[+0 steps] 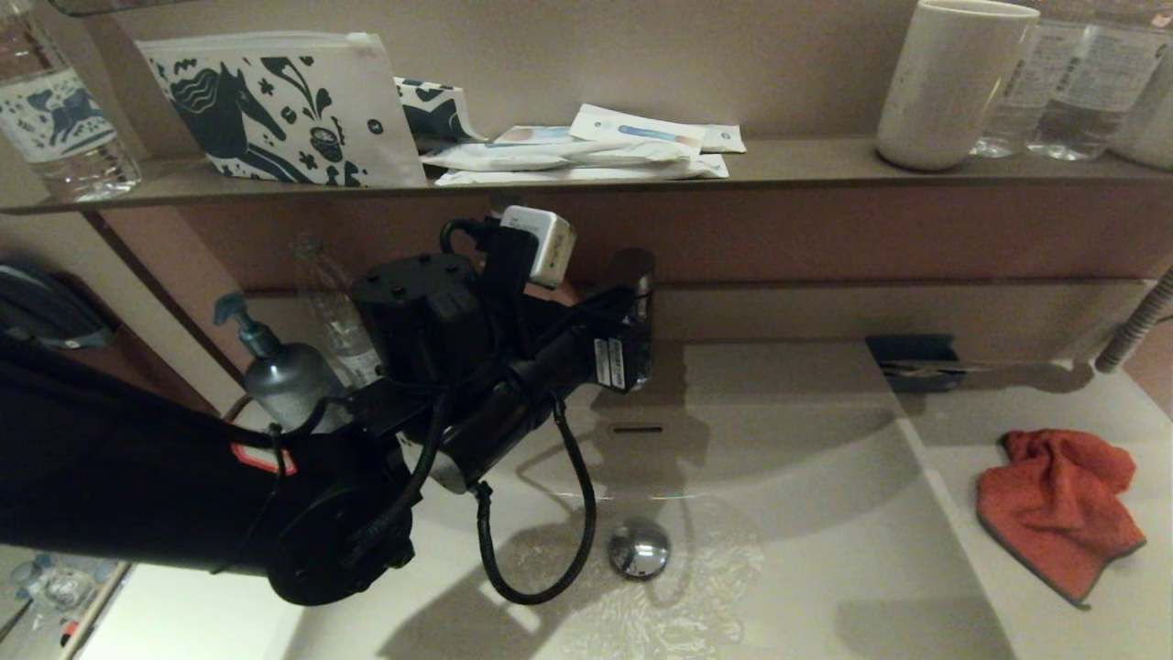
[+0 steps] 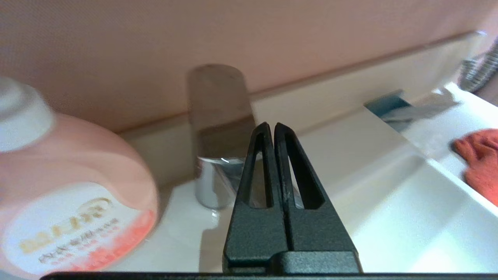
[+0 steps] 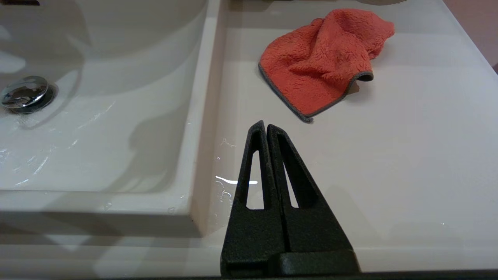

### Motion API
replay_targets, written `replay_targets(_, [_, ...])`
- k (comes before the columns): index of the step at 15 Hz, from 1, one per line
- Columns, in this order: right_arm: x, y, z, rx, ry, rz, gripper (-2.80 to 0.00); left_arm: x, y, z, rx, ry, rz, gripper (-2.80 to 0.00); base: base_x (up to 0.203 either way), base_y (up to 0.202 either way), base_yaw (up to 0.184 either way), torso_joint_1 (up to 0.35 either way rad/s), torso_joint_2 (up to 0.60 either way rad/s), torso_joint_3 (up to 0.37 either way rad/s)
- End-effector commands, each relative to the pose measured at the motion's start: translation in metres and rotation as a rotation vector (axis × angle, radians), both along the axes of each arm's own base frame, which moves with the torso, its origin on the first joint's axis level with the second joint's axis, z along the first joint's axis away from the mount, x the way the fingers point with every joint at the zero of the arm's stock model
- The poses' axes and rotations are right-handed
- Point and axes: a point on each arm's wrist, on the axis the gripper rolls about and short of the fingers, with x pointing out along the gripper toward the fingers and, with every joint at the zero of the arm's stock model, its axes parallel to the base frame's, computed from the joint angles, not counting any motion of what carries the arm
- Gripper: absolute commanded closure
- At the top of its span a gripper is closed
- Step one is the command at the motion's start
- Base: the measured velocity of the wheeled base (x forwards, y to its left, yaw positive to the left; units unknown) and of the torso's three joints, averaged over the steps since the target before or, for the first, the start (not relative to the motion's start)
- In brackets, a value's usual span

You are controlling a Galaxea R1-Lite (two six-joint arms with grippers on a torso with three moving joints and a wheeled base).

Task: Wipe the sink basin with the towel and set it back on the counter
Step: Turn off the faucet, then pick up the cloth

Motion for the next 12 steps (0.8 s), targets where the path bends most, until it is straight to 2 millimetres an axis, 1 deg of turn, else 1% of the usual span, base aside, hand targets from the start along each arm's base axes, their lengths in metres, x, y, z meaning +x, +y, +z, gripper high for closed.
replay_targets(1, [0.000, 0.000, 0.000, 0.000, 0.000, 0.000, 0.00, -0.006, 0.004, 0.003, -0.002, -0.002, -0.001, 0.00, 0.000, 0.000, 0.000, 0.000, 0.00, 0.000])
replay_targets(3, [0.000, 0.000, 0.000, 0.000, 0.000, 0.000, 0.00, -0.023, 0.014, 0.014, -0.020, -0.020, -0.011, 0.00, 0.000, 0.000, 0.000, 0.000, 0.00, 0.000])
replay_targets(5, [0.000, 0.000, 0.000, 0.000, 0.000, 0.000, 0.00, -0.050, 0.039, 0.034, -0.061, -0.061, -0.011, 0.00, 0.000, 0.000, 0.000, 0.000, 0.00, 0.000])
replay_targets(6, [0.000, 0.000, 0.000, 0.000, 0.000, 0.000, 0.00, -0.066, 0.054, 0.029, -0.050, -0.047, -0.011, 0.00, 0.000, 0.000, 0.000, 0.000, 0.00, 0.000])
replay_targets(8, [0.000, 0.000, 0.000, 0.000, 0.000, 0.000, 0.00, -0.099, 0.084, -0.001, 0.009, 0.026, -0.012, 0.00, 0.000, 0.000, 0.000, 0.000, 0.00, 0.000])
replay_targets(9, [0.000, 0.000, 0.000, 0.000, 0.000, 0.000, 0.00, -0.118, 0.101, -0.011, 0.020, 0.043, -0.012, 0.00, 0.000, 0.000, 0.000, 0.000, 0.00, 0.000])
replay_targets(11, [0.000, 0.000, 0.000, 0.000, 0.000, 0.000, 0.00, -0.149, 0.132, -0.026, 0.020, 0.048, 0.000, 0.00, 0.000, 0.000, 0.000, 0.000, 0.00, 0.000])
replay_targets(12, [0.000, 0.000, 0.000, 0.000, 0.000, 0.000, 0.00, -0.160, 0.145, -0.031, 0.014, 0.041, 0.018, 0.00, 0.000, 0.000, 0.000, 0.000, 0.00, 0.000])
